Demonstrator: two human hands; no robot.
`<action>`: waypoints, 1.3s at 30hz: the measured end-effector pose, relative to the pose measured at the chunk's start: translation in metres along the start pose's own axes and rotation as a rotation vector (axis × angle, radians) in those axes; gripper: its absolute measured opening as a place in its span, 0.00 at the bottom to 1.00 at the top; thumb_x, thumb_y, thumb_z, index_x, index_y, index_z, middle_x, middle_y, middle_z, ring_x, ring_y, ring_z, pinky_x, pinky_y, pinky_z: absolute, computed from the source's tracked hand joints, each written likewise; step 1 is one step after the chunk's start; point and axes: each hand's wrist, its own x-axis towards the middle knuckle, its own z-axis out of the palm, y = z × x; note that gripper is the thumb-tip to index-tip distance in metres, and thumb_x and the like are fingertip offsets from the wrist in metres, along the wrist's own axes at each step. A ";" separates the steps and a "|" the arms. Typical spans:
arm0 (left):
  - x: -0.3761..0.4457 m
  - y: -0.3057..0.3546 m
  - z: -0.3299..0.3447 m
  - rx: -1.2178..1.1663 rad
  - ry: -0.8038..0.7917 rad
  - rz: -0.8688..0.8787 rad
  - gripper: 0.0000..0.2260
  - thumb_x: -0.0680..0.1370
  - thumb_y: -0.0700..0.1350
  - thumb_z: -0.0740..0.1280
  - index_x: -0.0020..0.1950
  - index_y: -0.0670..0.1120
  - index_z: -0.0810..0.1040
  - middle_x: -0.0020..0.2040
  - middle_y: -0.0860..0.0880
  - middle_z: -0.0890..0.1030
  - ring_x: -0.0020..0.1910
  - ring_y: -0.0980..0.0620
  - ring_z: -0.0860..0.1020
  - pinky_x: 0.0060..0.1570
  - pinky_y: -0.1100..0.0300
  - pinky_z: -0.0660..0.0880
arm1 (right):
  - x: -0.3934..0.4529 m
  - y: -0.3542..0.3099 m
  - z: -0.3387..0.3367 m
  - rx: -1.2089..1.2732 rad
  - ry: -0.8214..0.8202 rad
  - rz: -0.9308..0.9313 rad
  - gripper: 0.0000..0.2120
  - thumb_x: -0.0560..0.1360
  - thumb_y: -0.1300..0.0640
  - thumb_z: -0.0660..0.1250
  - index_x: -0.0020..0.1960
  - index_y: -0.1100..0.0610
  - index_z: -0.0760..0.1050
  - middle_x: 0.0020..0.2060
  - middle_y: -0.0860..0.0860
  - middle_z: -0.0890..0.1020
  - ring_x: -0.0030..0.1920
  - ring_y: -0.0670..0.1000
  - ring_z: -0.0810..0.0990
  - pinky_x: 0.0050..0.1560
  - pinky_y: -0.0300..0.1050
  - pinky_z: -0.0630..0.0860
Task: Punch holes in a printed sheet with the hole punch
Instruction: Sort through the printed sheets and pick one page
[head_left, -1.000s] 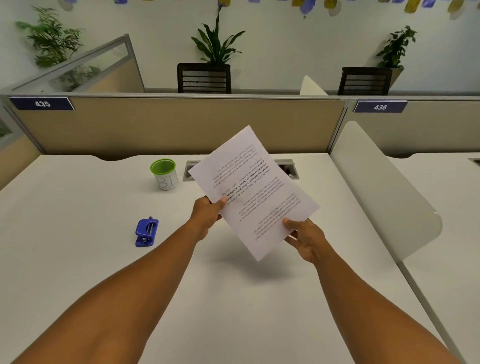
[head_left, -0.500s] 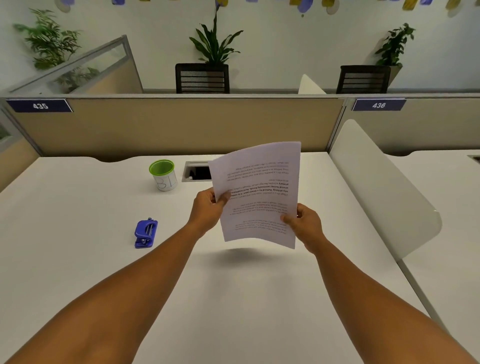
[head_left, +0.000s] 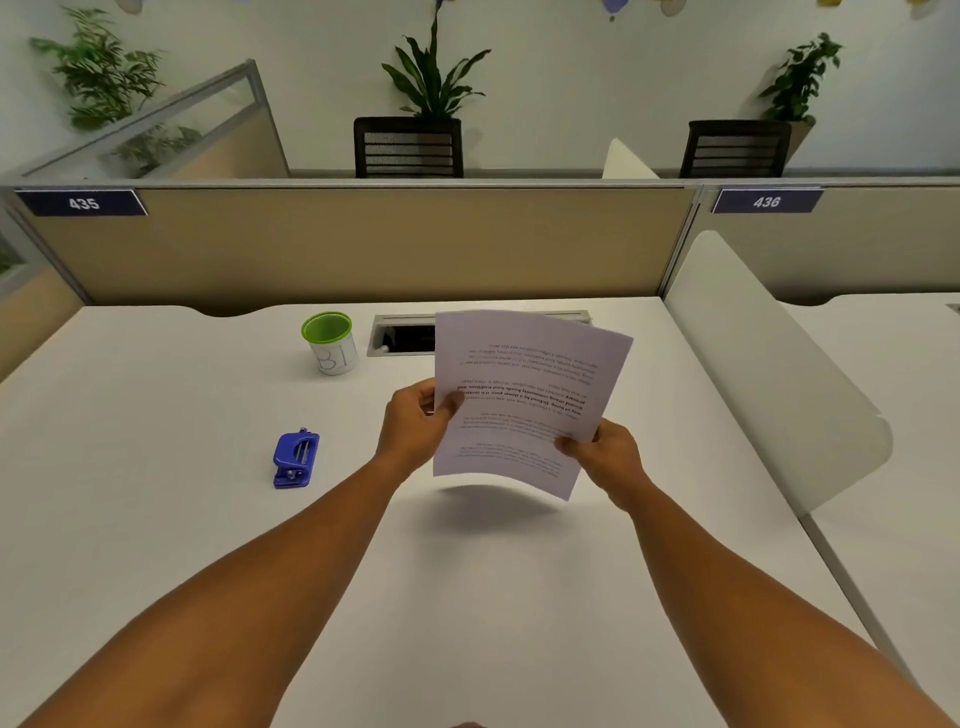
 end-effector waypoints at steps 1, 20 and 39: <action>0.000 -0.004 0.001 0.026 -0.005 -0.017 0.06 0.75 0.54 0.70 0.51 0.63 0.79 0.47 0.63 0.82 0.43 0.56 0.82 0.35 0.66 0.77 | -0.001 0.002 0.001 -0.003 -0.018 0.004 0.15 0.73 0.62 0.72 0.59 0.56 0.79 0.55 0.53 0.83 0.54 0.59 0.81 0.55 0.55 0.80; 0.005 -0.015 -0.005 -0.131 0.105 -0.162 0.15 0.73 0.53 0.74 0.56 0.50 0.80 0.50 0.51 0.83 0.48 0.51 0.81 0.42 0.62 0.77 | 0.009 0.009 -0.006 0.445 0.107 0.141 0.15 0.72 0.64 0.73 0.58 0.58 0.79 0.52 0.53 0.85 0.52 0.56 0.84 0.53 0.52 0.80; 0.000 -0.005 0.009 -0.439 -0.017 -0.233 0.10 0.76 0.44 0.72 0.55 0.52 0.78 0.52 0.50 0.83 0.51 0.52 0.82 0.42 0.64 0.80 | 0.009 -0.004 0.008 0.734 0.102 0.208 0.17 0.72 0.69 0.71 0.59 0.58 0.76 0.57 0.57 0.82 0.57 0.59 0.82 0.54 0.55 0.80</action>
